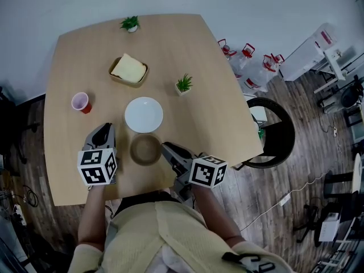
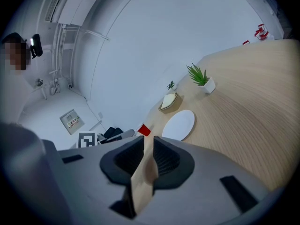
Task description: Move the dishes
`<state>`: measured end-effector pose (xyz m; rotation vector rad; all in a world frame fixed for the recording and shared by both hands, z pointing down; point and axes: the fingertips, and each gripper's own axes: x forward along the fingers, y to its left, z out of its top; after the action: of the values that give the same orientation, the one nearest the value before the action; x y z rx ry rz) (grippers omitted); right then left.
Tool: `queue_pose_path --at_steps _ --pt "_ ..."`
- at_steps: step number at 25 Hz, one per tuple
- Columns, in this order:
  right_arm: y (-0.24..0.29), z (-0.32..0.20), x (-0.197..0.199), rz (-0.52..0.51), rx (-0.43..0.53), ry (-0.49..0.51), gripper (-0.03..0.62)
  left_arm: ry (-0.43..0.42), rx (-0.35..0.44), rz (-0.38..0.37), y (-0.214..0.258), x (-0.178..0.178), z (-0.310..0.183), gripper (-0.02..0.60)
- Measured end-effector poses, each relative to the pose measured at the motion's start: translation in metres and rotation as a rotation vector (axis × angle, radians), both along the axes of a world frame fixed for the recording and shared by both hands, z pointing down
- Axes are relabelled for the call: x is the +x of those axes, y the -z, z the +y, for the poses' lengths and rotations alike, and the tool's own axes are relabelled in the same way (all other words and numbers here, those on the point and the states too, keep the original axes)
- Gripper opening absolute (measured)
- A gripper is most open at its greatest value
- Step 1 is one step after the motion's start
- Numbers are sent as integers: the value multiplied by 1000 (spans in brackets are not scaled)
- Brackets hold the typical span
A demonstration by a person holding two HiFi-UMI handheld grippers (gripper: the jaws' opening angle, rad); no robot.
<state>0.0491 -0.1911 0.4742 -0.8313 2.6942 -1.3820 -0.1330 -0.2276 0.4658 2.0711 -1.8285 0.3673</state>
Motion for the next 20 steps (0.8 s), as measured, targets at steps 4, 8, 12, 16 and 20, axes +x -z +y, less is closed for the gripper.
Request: queue_pose_path --at_steps 4,8,12,16,20 --pt "0 -1 1 7 5 -10 64 1 -4 4 -2 2 15 38" --pt "-1 0 2 20 10 -16 52 4 -15 -5 -7 3 29 38" --pt "-1 0 3 47 20 -27 35 15 -24 12 -10 5 42 38" --pt "-2 1 7 73 28 -38 21 29 -35 42 -13 9 55 38" --pt "-7 3 9 105 35 -47 17 37 -44 60 -17 10 67 38"
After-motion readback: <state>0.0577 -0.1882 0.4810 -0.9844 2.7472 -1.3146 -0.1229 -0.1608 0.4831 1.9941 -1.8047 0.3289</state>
